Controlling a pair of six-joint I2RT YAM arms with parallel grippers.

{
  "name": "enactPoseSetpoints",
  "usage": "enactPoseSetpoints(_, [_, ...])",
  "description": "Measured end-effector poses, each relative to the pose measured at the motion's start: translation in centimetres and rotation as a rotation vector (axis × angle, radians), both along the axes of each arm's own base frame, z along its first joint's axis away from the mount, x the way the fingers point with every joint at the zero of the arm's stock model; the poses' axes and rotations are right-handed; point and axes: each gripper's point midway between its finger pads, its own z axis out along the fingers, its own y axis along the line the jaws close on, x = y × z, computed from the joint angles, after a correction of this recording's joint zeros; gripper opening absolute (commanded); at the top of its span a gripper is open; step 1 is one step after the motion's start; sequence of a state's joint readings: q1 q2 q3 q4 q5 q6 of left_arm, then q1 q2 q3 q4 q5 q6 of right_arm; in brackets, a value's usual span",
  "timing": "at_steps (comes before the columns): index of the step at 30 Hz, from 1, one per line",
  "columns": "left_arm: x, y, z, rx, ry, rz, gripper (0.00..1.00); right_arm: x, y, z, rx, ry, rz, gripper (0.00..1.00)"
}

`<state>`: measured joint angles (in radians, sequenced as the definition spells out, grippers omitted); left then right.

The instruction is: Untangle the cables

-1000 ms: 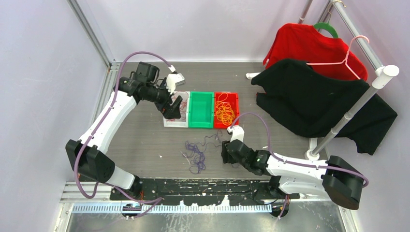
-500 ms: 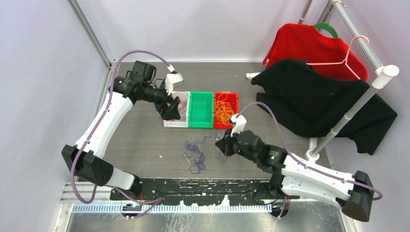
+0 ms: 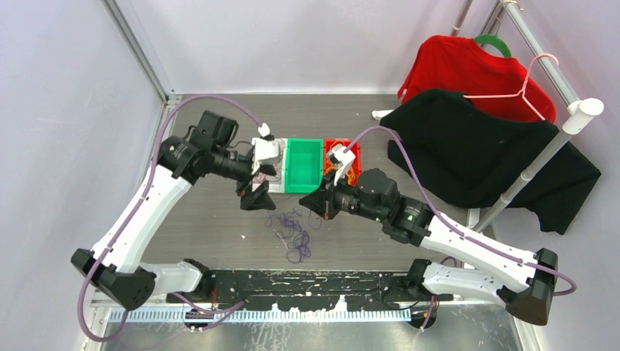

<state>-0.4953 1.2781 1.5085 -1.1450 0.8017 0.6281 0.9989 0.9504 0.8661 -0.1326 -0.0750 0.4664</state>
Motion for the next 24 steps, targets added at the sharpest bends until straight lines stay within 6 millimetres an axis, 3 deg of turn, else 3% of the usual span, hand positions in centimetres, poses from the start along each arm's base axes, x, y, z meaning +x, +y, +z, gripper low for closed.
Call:
enactPoseSetpoints(3, [-2.0,0.2,-0.8,-0.014,-0.036,-0.053,0.96,-0.4,0.7,0.3,0.008,0.009,0.039,0.01])
enactPoseSetpoints(6, [-3.5,0.2,-1.1,-0.025,-0.11,-0.107,0.92,-0.7,1.0,2.0,0.043,-0.007,0.067,0.01])
enactPoseSetpoints(11, [-4.0,-0.9,-1.6,-0.038,-0.205,-0.156,0.74,-1.1,1.5,4.8,0.121,-0.046,0.099,0.01])
enactPoseSetpoints(13, [-3.3,-1.2,-2.0,-0.026,-0.221,-0.142,0.63,-1.2,1.5,5.1,0.131,-0.048,0.106,0.01])
enactPoseSetpoints(17, [-1.8,-1.5,-2.7,0.009,-0.243,-0.108,0.26,-1.4,1.2,5.8,0.148,-0.06,0.106,0.01])
enactPoseSetpoints(21, [-0.6,-1.3,-3.1,0.044,-0.276,-0.072,0.01,-1.6,0.2,7.0,0.186,-0.093,0.087,0.01])
enactPoseSetpoints(22, [-0.4,-1.2,-3.2,0.052,-0.284,-0.066,0.0,-1.6,-0.2,7.3,0.199,-0.107,0.076,0.03])
enactPoseSetpoints(24, [-0.1,-1.2,-3.1,0.054,-0.303,-0.063,0.0,-1.6,-1.2,7.4,0.212,-0.125,0.048,0.25])
